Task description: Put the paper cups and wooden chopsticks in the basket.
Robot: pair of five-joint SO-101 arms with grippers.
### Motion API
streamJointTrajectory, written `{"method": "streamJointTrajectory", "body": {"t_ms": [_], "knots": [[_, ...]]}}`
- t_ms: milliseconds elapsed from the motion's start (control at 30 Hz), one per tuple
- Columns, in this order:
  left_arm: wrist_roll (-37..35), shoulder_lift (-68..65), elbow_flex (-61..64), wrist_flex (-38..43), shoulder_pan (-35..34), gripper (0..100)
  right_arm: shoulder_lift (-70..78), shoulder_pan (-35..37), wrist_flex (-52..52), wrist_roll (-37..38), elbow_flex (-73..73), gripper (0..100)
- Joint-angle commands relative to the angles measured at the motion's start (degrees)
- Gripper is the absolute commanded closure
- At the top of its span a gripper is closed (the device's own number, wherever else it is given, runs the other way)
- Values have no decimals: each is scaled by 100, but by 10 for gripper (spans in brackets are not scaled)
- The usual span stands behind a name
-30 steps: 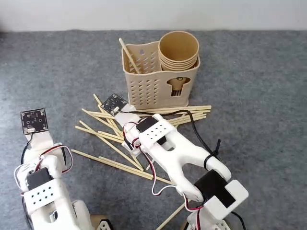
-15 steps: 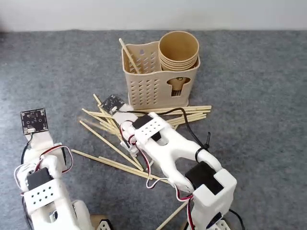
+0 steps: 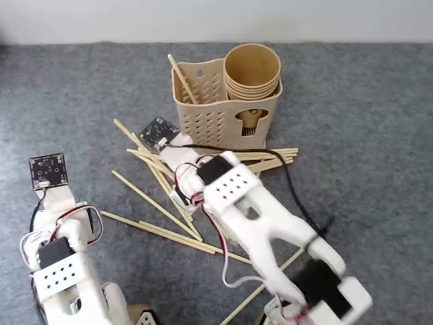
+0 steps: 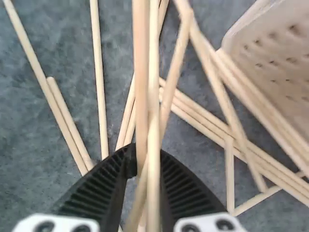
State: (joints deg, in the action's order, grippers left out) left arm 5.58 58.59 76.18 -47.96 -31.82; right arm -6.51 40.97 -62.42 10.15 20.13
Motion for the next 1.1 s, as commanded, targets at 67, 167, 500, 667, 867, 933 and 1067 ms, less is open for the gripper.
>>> {"method": "streamJointTrajectory", "body": {"t_ms": [67, 167, 500, 667, 867, 933, 1067], "knots": [[-9, 141, -48, 123, 44, 941, -1253, -48, -171, -35, -220, 991], [-9, 141, -48, 123, 44, 941, -1666, -48, -145, -44, -220, 991], [-9, 141, -48, 123, 44, 941, -2510, -233, 558, -44, -229, 991], [-9, 141, -48, 123, 44, 941, -2782, -321, 954, -44, -229, 991], [-9, 141, -48, 123, 44, 941, -3037, -426, 1481, -44, -229, 991], [-9, 141, -48, 123, 44, 941, -3037, -541, 1719, -44, -229, 991], [-9, 141, -48, 123, 44, 941, -3029, -787, 2325, -53, -220, 991]]}}
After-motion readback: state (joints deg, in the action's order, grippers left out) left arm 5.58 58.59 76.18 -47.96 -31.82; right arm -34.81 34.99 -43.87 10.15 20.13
